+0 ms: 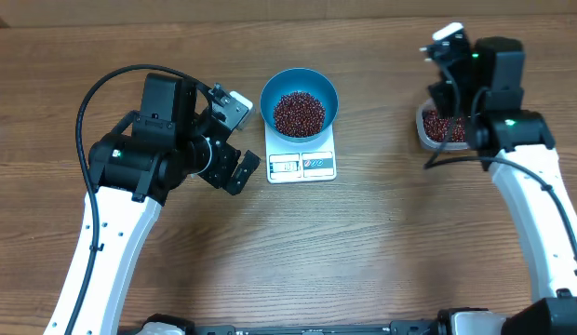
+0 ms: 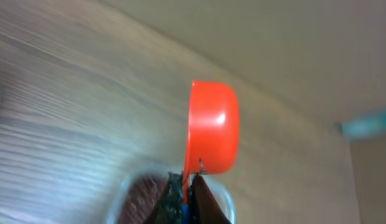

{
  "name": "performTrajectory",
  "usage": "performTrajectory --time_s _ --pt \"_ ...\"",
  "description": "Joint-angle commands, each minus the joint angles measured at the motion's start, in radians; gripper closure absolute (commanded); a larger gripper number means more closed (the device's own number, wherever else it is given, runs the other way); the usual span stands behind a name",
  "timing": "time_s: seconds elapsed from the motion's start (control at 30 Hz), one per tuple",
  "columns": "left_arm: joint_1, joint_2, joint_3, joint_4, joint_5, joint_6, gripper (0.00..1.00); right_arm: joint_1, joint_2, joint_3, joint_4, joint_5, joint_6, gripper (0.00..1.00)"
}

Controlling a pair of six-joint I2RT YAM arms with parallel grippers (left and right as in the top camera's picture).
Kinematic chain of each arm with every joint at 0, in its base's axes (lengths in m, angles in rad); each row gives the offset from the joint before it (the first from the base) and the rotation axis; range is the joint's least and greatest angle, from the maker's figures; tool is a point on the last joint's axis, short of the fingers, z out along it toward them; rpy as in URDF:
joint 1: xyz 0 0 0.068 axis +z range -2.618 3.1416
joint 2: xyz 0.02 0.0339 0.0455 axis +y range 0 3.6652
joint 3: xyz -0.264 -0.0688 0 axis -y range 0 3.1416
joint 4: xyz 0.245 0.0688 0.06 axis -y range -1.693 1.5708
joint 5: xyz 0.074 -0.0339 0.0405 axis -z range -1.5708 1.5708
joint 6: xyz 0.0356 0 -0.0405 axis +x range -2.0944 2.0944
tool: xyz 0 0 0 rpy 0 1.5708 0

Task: Scoop item into bowl and weigh 150g on scale
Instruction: 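Carry the empty scoop right back to the bean tub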

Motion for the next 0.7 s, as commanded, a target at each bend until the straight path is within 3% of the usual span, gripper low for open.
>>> performTrajectory --time_s 0.0,0.23,0.67 --pt "0.0 -0.01 0.021 -0.001 0.019 -0.01 0.0 -0.078 0.006 -0.007 -0.021 0.064 0.145 0.96" --pt "0.0 -0.01 0.021 0.0 0.019 -0.01 0.0 -0.155 0.022 -0.089 -0.061 0.035 0.153 0.96" --pt "0.0 -0.01 0.021 -0.001 0.019 -0.01 0.0 -0.165 0.149 -0.14 -0.037 -0.026 0.153 0.96"
